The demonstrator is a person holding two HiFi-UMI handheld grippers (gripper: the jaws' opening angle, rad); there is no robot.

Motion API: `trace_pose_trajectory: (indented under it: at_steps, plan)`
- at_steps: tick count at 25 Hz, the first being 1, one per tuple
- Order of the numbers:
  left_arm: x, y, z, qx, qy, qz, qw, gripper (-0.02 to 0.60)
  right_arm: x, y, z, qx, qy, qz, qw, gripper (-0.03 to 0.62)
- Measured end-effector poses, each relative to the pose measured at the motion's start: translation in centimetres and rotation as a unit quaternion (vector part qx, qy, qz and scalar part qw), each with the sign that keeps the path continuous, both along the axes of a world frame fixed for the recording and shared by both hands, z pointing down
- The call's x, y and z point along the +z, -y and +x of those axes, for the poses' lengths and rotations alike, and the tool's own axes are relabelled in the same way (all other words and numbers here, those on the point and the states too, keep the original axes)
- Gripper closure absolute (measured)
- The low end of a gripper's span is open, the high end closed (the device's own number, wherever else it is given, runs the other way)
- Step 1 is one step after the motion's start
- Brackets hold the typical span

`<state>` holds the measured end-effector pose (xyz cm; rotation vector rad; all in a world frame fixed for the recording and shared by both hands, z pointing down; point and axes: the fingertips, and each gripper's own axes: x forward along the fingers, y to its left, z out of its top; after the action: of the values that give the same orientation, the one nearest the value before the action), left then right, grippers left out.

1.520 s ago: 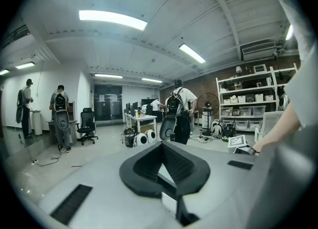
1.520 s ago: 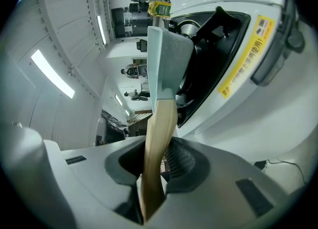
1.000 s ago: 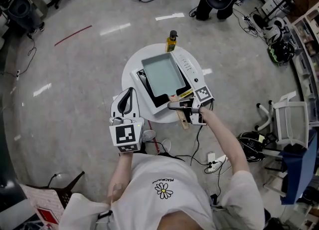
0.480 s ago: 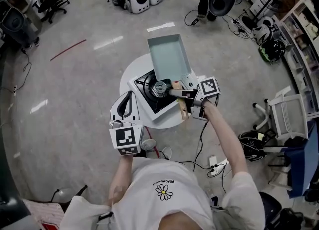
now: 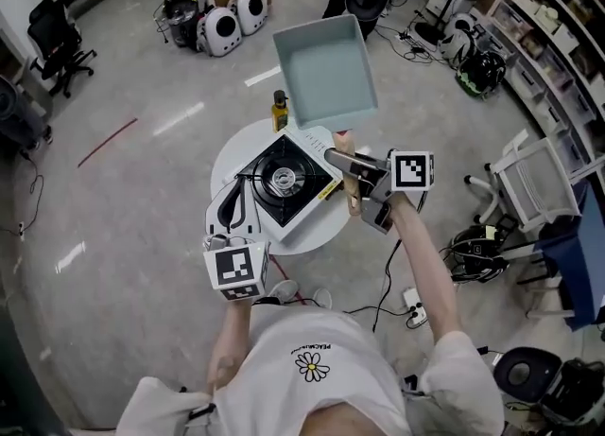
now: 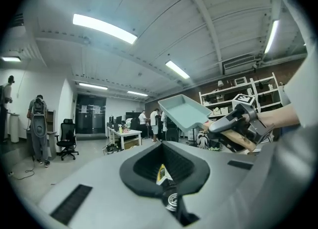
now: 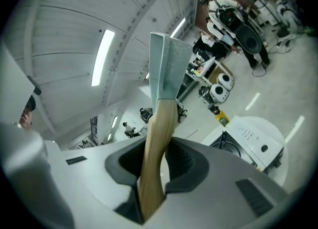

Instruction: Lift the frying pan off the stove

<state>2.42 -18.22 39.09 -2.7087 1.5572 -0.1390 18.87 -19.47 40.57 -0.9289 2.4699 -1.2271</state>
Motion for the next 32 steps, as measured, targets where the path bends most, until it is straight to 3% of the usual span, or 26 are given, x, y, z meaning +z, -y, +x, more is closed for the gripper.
trace_pose_trajectory:
  at_steps: [6, 14, 21, 32]
  plan:
    - [-1.4, -0.6, 2.3, 0.045, -0.004, 0.018, 0.9988, 0.581, -2.8, -3.1, 2.0, 0.094, -0.038, 0.069, 0.992, 0.499]
    - [-2.9, -0.7, 5.5, 0.097, -0.008, 0.041, 0.9944, 0.581, -4.5, -7.2, 3.3, 0.173, -0.079, 0.136, 0.972, 0.499]
    - [-3.0, -2.1, 8.8, 0.144, -0.013, 0.058, 0.9879, 0.581, -4.7, -11.3, 3.4, 0.221, -0.085, 0.174, 0.956, 0.499]
    - [-3.1, -2.9, 11.2, 0.183, -0.014, 0.06, 0.9813, 0.581, -4.4, -14.0, 3.2, 0.25, -0.078, 0.182, 0.948, 0.497]
